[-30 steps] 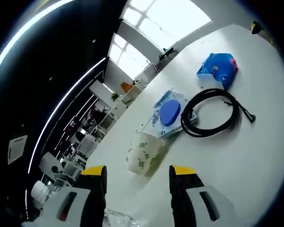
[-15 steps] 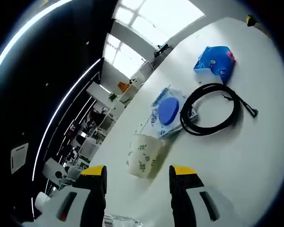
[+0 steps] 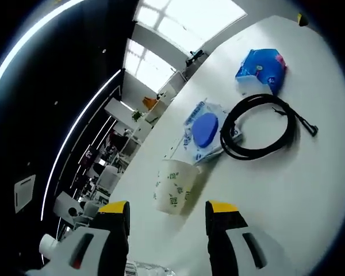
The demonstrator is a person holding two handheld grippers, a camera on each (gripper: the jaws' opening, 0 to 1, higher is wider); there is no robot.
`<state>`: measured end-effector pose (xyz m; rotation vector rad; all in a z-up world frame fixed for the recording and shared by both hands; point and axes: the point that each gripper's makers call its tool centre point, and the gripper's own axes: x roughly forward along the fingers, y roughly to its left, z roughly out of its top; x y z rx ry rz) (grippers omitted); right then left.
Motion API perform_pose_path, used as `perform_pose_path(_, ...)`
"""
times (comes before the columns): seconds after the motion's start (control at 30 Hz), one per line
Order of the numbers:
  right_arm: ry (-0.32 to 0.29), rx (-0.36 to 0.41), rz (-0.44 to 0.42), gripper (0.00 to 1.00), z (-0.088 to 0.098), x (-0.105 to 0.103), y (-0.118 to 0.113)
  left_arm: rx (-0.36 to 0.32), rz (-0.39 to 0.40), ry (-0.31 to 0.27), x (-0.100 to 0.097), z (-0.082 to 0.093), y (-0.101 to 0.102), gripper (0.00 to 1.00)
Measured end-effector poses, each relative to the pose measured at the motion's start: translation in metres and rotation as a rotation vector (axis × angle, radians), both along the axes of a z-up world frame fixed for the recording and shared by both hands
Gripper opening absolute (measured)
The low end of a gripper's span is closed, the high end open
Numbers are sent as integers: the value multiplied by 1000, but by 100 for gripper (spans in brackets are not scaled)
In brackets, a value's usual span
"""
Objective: Arrange the tabletop items into an orderly group along one side of the table until the central work area is clear of visible clutter.
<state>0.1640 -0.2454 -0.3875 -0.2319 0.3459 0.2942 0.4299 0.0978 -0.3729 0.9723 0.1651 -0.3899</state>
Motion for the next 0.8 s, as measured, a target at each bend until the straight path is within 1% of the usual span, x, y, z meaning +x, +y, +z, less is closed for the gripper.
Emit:
perform_pose_path(0.1, -17, 10, 4, 59, 3, 2, 1, 3, 2, -2, 1, 1, 0, 52)
perform_pose_path(0.27, -28, 6, -1, 59, 7, 2, -1, -2, 1, -4, 1, 2, 0, 52)
perform_pose_path(0.43, -33, 1, 8, 59, 10, 1, 0, 9, 12, 8, 3, 0, 3, 52)
perform_pose_path(0.5, -31, -3, 13, 59, 9, 1, 1, -9, 7, 15, 3, -1, 3, 52)
perform_pose_path(0.57, -24, -10, 16, 59, 8, 2, 2, -35, 5, 49, 3, -6, 1, 52)
perform_pose_path(0.63, -23, -12, 21, 59, 8, 3, 3, -47, 2, 47, 4, -6, 0, 52)
perform_pose_path(0.8, -29, 7, 38, 59, 11, 3, 7, -19, 17, 32, 4, -8, 3, 52)
